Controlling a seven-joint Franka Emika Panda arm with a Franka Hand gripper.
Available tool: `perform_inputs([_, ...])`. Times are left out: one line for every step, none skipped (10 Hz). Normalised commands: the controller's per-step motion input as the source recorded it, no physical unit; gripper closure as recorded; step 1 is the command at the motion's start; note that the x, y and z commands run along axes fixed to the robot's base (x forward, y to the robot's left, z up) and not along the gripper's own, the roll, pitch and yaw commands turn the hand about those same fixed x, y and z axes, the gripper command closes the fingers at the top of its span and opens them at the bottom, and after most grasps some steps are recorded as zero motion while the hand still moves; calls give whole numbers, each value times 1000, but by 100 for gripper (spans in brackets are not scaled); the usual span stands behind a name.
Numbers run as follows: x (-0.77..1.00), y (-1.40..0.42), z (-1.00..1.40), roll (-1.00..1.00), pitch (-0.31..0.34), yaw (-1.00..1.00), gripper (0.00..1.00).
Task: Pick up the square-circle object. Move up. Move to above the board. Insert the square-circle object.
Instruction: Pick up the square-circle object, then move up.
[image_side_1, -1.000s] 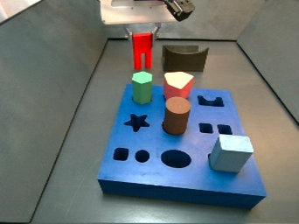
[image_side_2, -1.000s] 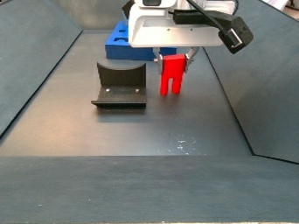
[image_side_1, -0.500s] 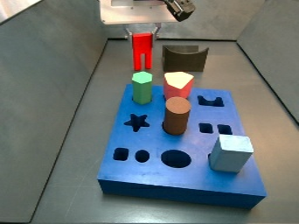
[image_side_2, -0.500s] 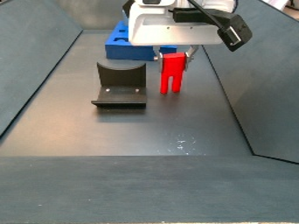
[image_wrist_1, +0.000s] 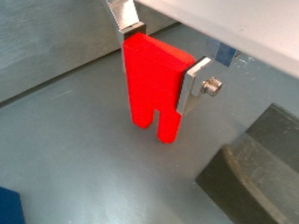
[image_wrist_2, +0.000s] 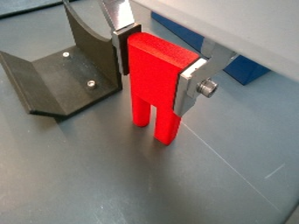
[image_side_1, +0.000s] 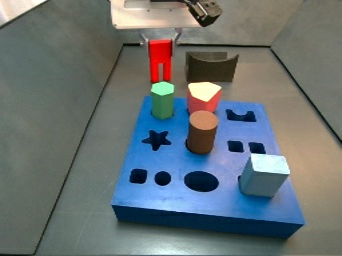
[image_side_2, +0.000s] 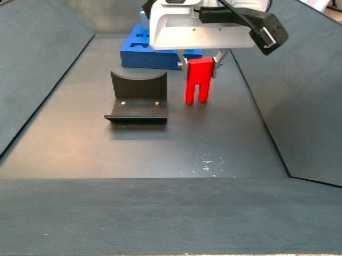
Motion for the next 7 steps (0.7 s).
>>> perform_inputs([0,0,0,0,0,0,100])
perform_inputs([0,0,833,0,0,0,100])
perform_inputs([27,-19,813,-1,-30,14,100])
perform_inputs([11,-24,720,-8,-18,16,100])
perform_inputs([-6,-18,534,-19,-5,21,100])
perform_inputs([-10,-18,378,-29,6,23,100])
perform_inputs([-11,-13,268,-35,11,24,100])
